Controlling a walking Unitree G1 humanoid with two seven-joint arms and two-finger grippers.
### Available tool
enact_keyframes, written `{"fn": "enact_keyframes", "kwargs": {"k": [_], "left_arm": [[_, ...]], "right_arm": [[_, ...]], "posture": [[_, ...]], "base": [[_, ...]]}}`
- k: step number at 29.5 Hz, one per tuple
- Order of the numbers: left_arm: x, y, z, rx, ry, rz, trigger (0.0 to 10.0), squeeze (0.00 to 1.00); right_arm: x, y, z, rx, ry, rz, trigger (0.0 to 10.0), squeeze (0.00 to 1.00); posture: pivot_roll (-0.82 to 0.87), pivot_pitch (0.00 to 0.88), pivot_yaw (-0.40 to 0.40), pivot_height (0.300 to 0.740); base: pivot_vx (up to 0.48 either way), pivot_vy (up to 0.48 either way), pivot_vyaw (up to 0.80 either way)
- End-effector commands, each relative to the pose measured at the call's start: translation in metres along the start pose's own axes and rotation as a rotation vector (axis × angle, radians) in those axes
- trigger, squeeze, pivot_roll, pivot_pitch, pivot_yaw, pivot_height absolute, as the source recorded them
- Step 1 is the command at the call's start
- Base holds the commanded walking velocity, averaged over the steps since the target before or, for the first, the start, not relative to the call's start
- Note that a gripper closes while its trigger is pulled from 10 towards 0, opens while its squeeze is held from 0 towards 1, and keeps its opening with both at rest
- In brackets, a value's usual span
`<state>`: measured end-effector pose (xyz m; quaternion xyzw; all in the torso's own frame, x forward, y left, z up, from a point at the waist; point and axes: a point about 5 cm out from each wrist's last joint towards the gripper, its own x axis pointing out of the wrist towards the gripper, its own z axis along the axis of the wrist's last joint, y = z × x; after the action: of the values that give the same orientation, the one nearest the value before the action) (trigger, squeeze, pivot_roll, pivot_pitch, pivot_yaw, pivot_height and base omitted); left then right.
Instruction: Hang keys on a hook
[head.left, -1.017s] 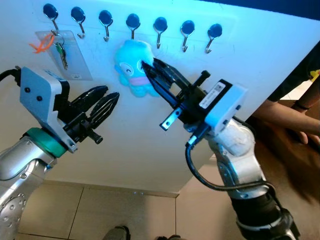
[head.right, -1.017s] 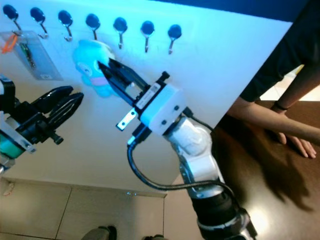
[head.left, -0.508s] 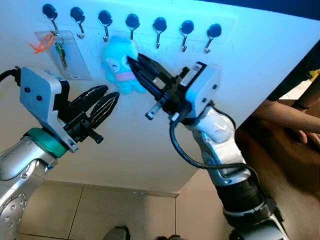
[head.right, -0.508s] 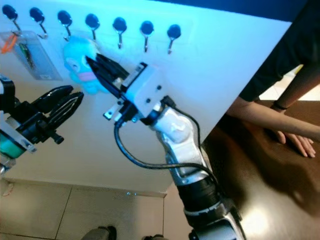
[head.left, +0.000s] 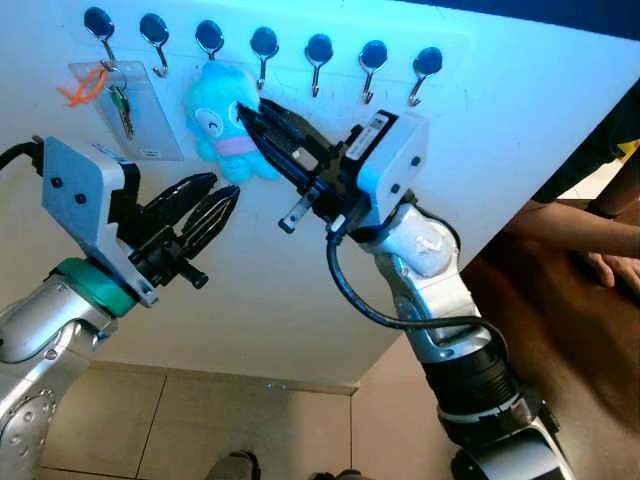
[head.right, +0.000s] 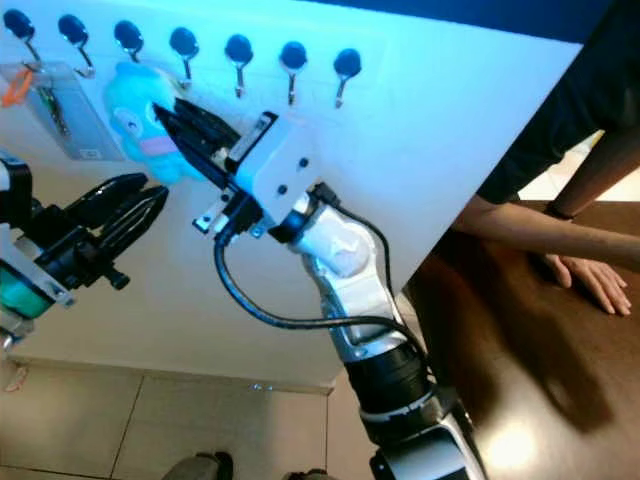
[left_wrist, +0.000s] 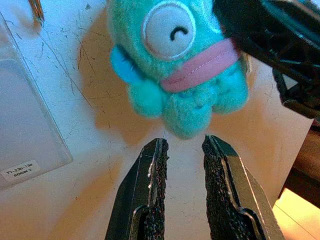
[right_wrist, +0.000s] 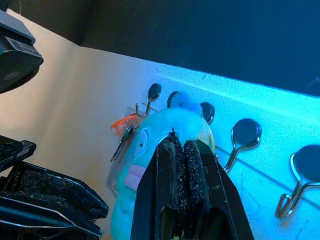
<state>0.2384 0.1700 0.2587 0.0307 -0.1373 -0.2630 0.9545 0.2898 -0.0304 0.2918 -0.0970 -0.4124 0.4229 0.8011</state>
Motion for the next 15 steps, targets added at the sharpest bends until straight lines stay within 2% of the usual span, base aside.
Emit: {"fn": "enact_keyframes", "kwargs": {"k": [1, 11, 15], "left_arm": [[-0.001, -0.003, -0.002, 0.0, 0.012, -0.007, 10.0, 0.0], [-0.001, -0.003, -0.001, 0.001, 0.01, -0.009, 10.0, 0.0], [0.0, -0.002, 0.0, 0.002, 0.008, -0.01, 10.0, 0.0]], "right_arm": [[0.001, -0.001, 0.004, -0.034, -0.02, 0.003, 10.0, 0.0], [-0.004, -0.004, 0.0, -0.039, 0.01, -0.032, 10.0, 0.0], [-0.001, -0.009, -0.007, 0.011, 0.044, -0.078, 10.0, 0.0]], "posture": [[0.13, 0.069, 0.014, 0.74], [0.13, 0.069, 0.019, 0.74], [0.13, 0.071, 0.02, 0.74]], "base": [[0.0, 0.0, 0.0], [0.0, 0.0, 0.0], [0.0, 0.0, 0.0]]}}
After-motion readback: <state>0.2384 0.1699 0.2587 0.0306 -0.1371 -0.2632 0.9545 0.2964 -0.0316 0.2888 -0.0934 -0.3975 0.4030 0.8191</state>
